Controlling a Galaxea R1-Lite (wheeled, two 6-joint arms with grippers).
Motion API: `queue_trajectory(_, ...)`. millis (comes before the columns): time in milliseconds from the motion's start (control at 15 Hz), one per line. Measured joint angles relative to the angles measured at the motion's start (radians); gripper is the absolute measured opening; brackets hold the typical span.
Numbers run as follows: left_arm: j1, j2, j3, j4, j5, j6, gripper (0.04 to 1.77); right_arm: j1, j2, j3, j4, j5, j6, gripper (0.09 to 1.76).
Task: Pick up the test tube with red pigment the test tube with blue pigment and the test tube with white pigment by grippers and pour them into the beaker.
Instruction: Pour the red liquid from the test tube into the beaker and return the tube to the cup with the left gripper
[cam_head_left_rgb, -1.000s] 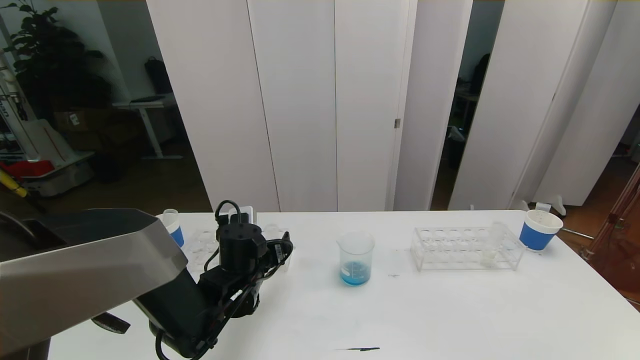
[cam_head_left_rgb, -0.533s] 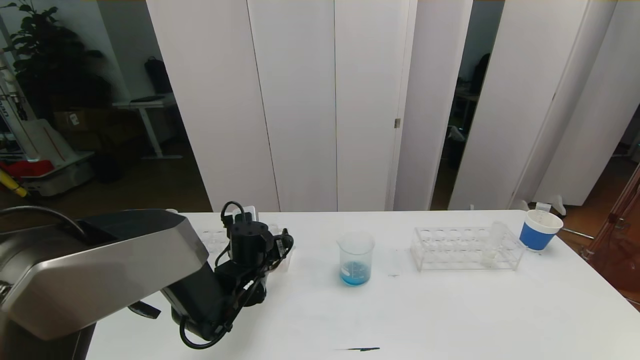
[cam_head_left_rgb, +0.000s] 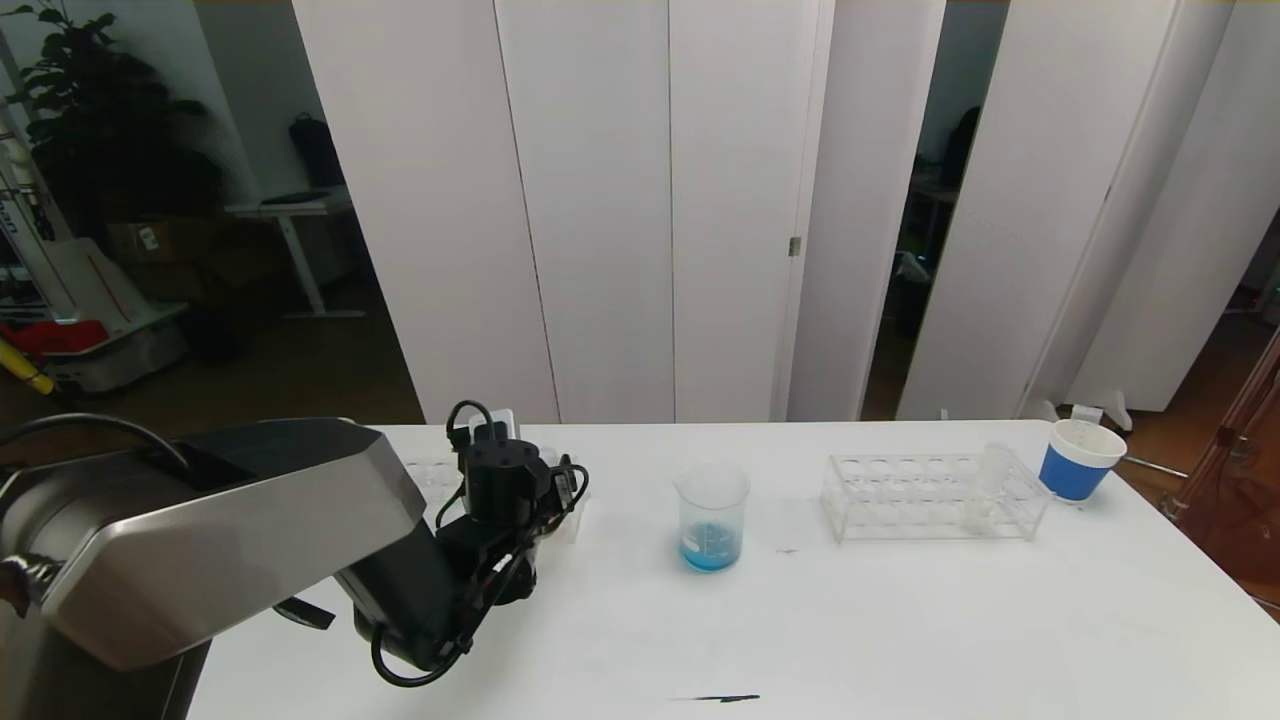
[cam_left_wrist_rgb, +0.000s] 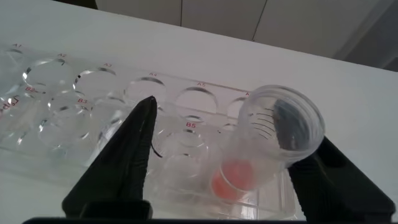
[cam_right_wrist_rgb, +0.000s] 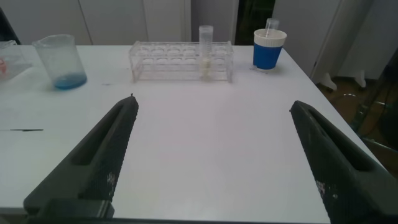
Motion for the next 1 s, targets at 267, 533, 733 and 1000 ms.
queue_trajectory(267, -0.004, 0.003, 0.002, 0.000, -0.009, 0.005, 0.73, -0.001, 0.000, 0.000, 0.000, 0.000, 0.000, 1.75)
queue_trajectory(533, -0.006, 0.003, 0.002, 0.001, -0.009, 0.005, 0.60, 0.000, 0.000, 0.000, 0.000, 0.000, 0.000, 1.75)
queue_trajectory(733, -0.006, 0.002, 0.002, 0.002, -0.007, 0.004, 0.60, 0.000, 0.000, 0.000, 0.000, 0.000, 0.000, 1.75)
queue_trajectory(1000, -0.005, -0.004, -0.001, 0.009, -0.007, 0.005, 0.60, 0.000, 0.000, 0.000, 0.000, 0.000, 0.000, 1.75)
